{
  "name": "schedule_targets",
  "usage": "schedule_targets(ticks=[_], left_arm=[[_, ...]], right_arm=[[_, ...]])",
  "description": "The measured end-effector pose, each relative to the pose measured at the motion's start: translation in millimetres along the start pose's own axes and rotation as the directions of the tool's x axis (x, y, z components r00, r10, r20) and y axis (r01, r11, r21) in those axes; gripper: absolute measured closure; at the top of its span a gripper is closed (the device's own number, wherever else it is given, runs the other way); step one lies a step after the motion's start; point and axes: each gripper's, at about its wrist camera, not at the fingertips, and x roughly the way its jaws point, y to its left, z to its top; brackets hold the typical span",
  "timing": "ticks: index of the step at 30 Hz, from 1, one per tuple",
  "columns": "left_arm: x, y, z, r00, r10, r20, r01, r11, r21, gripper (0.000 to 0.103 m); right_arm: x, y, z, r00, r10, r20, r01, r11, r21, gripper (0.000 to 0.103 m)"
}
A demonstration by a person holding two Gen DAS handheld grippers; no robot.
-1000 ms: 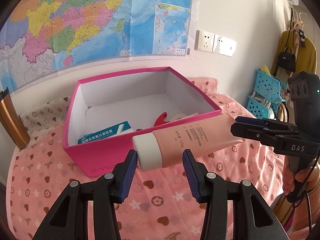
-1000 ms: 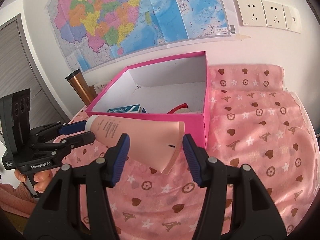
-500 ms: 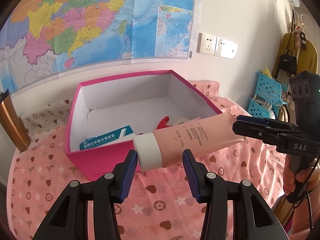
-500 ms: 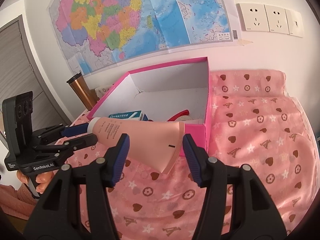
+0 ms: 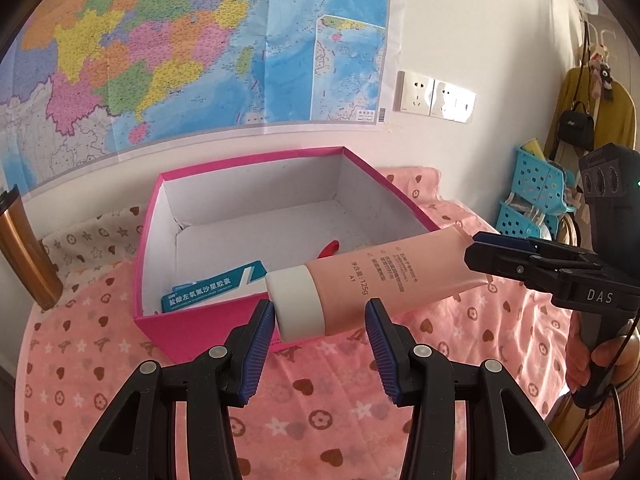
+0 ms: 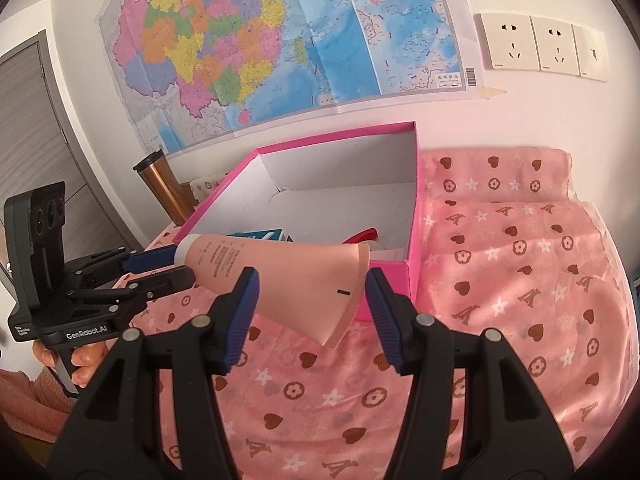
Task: Organize rigid objects
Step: 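Lower the pink tube with the left gripper into the magenta box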
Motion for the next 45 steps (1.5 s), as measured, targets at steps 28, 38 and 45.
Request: schedule_targets(ticks=[28, 38, 45], left_arm=[[7, 1, 11, 1.000, 0.004, 0.004, -0.004, 1.000, 0.005, 0.056], [10, 1, 15, 1.000, 0.008, 0.005, -0.008, 1.000, 0.007, 0.056], [10, 2, 16, 1.000, 0.009, 0.006, -0.009, 1.000, 0.007, 0.056]], right_arm=[[-1, -5, 10, 1.000, 0.003, 0.018, -0.003, 1.000, 0.005, 0.045], [0, -6, 14, 1.000, 0.001, 0.021, -0.001, 1.000, 0.007, 0.045], [0, -7, 15, 1.000, 0.002, 0.021, -0.002, 1.000, 0.006, 0.045]])
